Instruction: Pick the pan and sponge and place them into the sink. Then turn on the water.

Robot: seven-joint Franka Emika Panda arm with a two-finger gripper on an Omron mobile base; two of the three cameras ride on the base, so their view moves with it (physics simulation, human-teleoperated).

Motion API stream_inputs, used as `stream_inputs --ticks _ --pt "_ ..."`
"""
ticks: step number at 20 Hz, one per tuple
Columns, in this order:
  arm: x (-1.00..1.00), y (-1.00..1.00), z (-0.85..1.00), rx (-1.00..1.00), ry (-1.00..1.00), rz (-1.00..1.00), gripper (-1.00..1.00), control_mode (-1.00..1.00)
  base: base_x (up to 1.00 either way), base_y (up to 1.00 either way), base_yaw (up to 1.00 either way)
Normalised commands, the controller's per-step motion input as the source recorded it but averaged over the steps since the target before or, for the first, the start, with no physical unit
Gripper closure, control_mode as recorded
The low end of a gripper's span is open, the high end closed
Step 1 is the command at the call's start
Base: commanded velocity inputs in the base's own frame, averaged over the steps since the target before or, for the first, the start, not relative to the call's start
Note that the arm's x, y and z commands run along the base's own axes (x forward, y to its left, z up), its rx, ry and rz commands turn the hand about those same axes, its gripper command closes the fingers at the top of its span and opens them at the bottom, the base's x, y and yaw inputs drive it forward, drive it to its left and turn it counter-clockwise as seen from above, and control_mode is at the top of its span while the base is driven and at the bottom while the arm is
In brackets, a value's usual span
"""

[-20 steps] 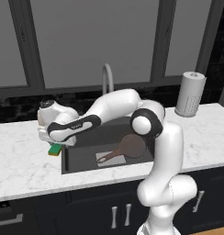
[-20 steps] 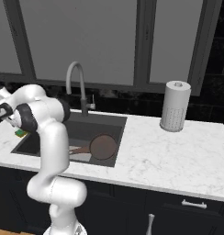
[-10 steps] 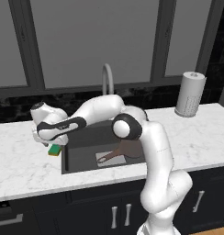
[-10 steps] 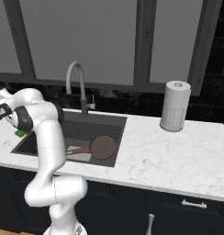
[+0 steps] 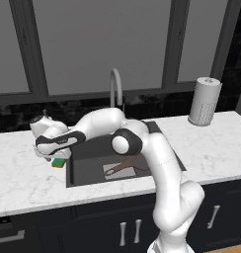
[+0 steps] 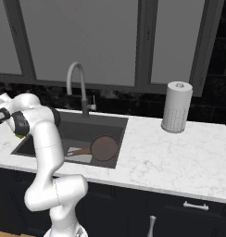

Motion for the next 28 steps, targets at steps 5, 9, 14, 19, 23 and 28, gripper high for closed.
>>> stream_inputs --ticks 5,9,14,19,23,28 --pt "0.11 -0.06 -0.19 0.00 0.00 0.03 -1.00 -1.00 0.00 0.00 0.00" --pt "0.00 -0.35 -0.33 0.00 0.00 0.05 -1.00 -1.00 0.00 0.00 0.00" --pt "-0.02 -0.71 -0.50 0.00 0.00 0.02 -1.00 -1.00 0.00 0.00 0.00" --pt "-0.01 -0.75 -0.58 0.00 0.00 0.01 -1.00 -1.00 0.00 0.00 0.00" --pt "-0.01 -0.52 -0.84 0.00 0.00 0.01 -1.00 -1.00 0.00 0.00 0.00" --pt "0.00 -0.10 -1.00 -0.01 -0.02 0.01 -1.00 -1.00 0.00 0.00 0.00"
